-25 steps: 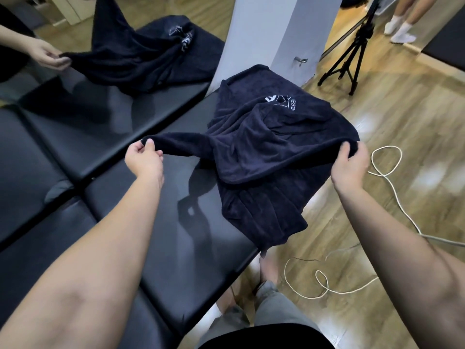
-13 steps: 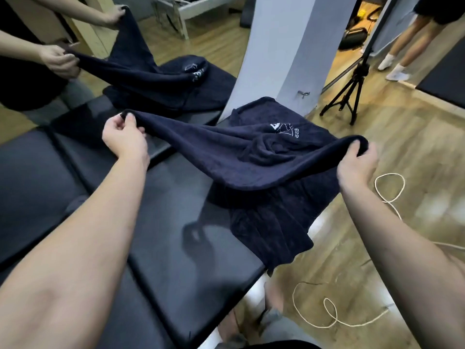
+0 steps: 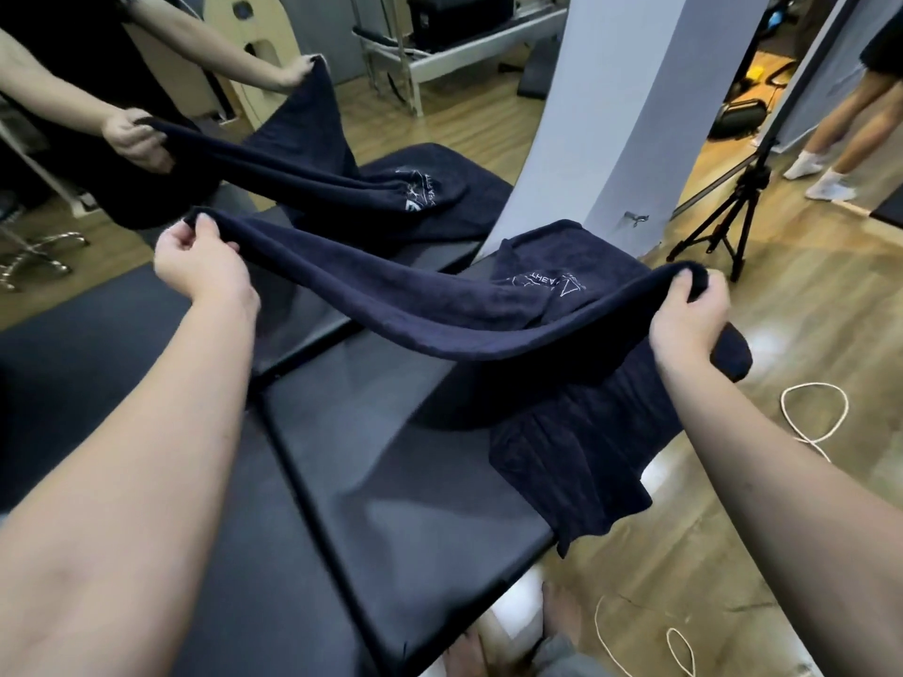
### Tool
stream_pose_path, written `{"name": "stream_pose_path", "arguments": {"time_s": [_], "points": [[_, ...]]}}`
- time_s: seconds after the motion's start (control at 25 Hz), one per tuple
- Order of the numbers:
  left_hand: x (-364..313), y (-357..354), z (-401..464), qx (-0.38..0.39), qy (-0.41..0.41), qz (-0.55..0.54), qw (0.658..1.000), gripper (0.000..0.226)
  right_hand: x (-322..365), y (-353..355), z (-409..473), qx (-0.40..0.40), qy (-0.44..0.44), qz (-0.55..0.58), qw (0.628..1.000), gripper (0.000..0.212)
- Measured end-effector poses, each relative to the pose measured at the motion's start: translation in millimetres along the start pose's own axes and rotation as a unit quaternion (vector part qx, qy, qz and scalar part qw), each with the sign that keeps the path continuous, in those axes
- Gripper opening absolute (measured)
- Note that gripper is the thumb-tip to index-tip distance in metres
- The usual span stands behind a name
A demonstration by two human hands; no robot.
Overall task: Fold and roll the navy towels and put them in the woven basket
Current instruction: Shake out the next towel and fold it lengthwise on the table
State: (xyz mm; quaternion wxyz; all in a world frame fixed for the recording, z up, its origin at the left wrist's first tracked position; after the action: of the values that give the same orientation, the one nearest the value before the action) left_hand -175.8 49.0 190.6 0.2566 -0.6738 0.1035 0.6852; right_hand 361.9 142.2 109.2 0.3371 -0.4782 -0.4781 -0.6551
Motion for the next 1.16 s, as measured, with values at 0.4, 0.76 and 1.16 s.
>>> {"name": "stream_pose_path", "arguments": {"time_s": [0.4,0.76,1.16], "points": [[-78.3,192.5,13.9,-0.186,-0.100,0.038,0.977,0.010,60.6,-115.0,-78.7,0.146,0.051,0.024,0.988,0.019],[-173.1,316.5,-50.4,-0.310,-0.188,0.051,0.930,0.007,128.8,-177.5,-147.2,0.265,0.133,0.061,0.953,0.019],[-209.3,299.2,-154.5,-0.304,-0.229,0.047,0.923,0.003,197.5,-101.2,-165.1,0.286,0.214,0.124,0.926,0.016]]}}
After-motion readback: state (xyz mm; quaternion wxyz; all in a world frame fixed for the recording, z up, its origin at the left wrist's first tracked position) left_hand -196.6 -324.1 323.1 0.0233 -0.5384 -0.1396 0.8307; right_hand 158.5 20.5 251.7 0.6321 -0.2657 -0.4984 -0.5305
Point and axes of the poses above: each hand's wrist, its own z-axis towards the middle knuckle, its own y-axis out of the back of the hand, x = y × z, the point moved 4 cm from there along z, towards the middle knuckle, and after that the axes turned 15 degrees about x, right-handed, at the moved point
